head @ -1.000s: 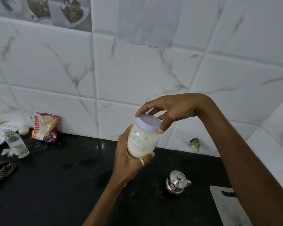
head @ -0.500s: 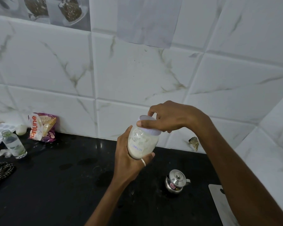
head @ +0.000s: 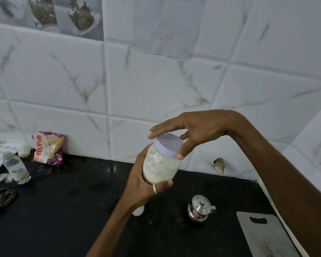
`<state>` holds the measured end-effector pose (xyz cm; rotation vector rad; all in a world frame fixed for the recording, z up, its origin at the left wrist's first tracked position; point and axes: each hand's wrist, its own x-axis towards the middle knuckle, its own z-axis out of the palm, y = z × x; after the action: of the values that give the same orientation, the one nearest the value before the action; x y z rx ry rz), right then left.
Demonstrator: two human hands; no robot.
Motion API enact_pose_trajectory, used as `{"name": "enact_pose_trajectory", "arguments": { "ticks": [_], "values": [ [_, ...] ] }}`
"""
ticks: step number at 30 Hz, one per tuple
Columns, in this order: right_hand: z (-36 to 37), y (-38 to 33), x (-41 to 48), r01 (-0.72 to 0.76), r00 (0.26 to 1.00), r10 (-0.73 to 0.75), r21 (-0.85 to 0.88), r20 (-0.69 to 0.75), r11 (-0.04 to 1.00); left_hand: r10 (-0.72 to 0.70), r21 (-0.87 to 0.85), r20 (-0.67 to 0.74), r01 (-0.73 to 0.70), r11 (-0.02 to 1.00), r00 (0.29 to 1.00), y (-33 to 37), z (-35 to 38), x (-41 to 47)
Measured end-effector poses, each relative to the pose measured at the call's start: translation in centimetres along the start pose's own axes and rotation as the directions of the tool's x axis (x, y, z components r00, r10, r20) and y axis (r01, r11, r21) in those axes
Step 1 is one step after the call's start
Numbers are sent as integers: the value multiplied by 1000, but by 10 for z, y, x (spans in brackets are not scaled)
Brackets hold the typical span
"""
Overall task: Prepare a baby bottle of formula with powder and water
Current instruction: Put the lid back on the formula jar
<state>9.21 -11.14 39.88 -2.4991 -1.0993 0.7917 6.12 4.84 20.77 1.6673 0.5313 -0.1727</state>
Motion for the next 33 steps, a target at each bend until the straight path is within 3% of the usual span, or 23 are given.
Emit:
{"name": "enact_pose_trajectory", "arguments": {
  "ticks": [1,2,3,4,5,8,9,12,13,15,18,24,29,33],
  "values": [
    [1,-1,0,-2,1000,2,-4,-11,1000,-3,82,1,3,997,1000,3,1,-9],
    [2,-2,0,-10,999,10,-9,-32,1000,247,42,-1,-246,968,969,-14,-7,-16],
    [3,-4,-1,-24,998,23,-20,-62,1000,544,-124,48,-535,835,838,-36,-12,-20],
    [5,-7,-2,-48,994,43,-42,-99,998,638,-134,119,-624,770,761,-45,-21,-25],
    [6,-9,-2,-82,987,71,-76,-144,994,630,-89,73,-624,776,773,-39,-12,-23],
    [14,-14,2,-213,946,166,-145,-279,966,762,-145,-51,-760,634,645,-40,-3,-13],
    [19,-15,4,-254,928,201,-139,-315,957,787,-94,-75,-790,606,612,-39,0,-14],
    [32,-12,10,-358,876,287,-127,-387,925,813,-3,-152,-823,568,562,-39,3,-22],
    [34,-11,10,-382,867,309,-124,-392,916,816,-25,-121,-824,567,565,-41,1,-18],
    [33,-10,8,-396,864,324,-123,-386,910,771,-77,-16,-769,634,637,-38,-4,-11],
    [26,-11,-2,-256,913,222,-57,-342,965,685,-136,140,-671,729,715,-32,-15,-10],
    [20,-8,-16,13,993,-13,-1,-118,1000,572,-258,436,-512,819,695,-31,-35,-3],
    [21,-3,-12,13,994,-16,-25,-107,1000,551,-229,490,-510,829,676,-32,-37,-5],
    [23,-6,-12,-81,969,59,-85,-240,993,631,-154,357,-623,767,689,-27,-30,-10]
  ]
}}
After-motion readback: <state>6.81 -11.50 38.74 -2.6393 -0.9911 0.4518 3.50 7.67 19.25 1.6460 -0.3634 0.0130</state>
